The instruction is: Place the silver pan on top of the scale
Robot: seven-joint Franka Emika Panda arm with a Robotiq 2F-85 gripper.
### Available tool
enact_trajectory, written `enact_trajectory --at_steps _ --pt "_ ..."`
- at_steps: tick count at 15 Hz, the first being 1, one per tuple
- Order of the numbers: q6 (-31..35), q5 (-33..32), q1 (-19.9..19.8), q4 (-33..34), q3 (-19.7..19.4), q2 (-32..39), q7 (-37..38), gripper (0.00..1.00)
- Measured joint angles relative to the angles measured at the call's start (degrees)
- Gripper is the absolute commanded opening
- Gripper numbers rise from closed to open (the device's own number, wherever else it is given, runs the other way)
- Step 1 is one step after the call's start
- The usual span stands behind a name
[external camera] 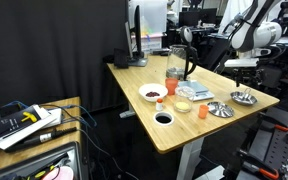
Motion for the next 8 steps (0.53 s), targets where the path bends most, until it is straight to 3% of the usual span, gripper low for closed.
enact_trajectory --at_steps 8 --pt "0.89 1.82 0.76 0.29 -0.17 0.9 0.57 1.0"
